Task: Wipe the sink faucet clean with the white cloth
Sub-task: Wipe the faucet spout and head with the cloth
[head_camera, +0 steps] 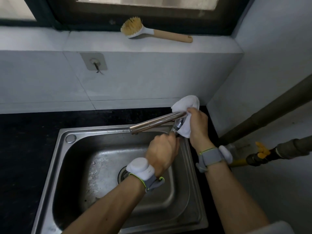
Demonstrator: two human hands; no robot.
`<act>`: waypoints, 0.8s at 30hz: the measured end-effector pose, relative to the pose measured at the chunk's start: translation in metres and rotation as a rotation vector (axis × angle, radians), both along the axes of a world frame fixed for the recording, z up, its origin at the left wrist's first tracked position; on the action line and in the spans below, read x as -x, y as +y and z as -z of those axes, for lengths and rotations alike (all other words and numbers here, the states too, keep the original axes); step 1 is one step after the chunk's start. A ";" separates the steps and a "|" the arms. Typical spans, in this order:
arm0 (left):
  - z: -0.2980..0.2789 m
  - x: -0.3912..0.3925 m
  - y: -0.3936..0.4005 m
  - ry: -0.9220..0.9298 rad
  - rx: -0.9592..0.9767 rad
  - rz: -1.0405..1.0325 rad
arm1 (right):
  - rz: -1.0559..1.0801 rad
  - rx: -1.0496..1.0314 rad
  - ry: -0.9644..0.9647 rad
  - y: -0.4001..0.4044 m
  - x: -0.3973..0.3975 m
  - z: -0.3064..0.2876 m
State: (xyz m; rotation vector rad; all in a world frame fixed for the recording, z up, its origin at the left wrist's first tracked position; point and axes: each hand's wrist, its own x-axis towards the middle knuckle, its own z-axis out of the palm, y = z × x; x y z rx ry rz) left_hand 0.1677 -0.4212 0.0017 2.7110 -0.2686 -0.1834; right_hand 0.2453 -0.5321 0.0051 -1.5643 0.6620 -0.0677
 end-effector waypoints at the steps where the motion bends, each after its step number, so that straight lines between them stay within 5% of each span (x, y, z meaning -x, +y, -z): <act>1: -0.004 0.002 0.001 -0.047 0.000 0.006 | -0.035 -0.023 0.030 -0.001 -0.006 -0.005; 6: -0.018 0.003 0.017 -0.421 0.029 0.126 | -0.227 -0.053 0.083 0.000 -0.015 -0.033; 9: -0.027 0.004 0.030 -0.657 -0.034 0.246 | -0.383 0.234 0.060 0.005 -0.021 -0.052; 11: -0.037 0.005 0.041 -0.744 -0.115 0.150 | -0.567 0.475 0.064 0.011 -0.025 -0.058; 17: -0.035 0.001 0.085 -0.403 -0.189 -0.200 | -0.854 1.053 0.031 0.049 -0.014 -0.059; 24: -0.037 0.006 0.093 -0.164 0.178 -0.279 | -0.847 1.185 -0.144 0.086 0.020 -0.057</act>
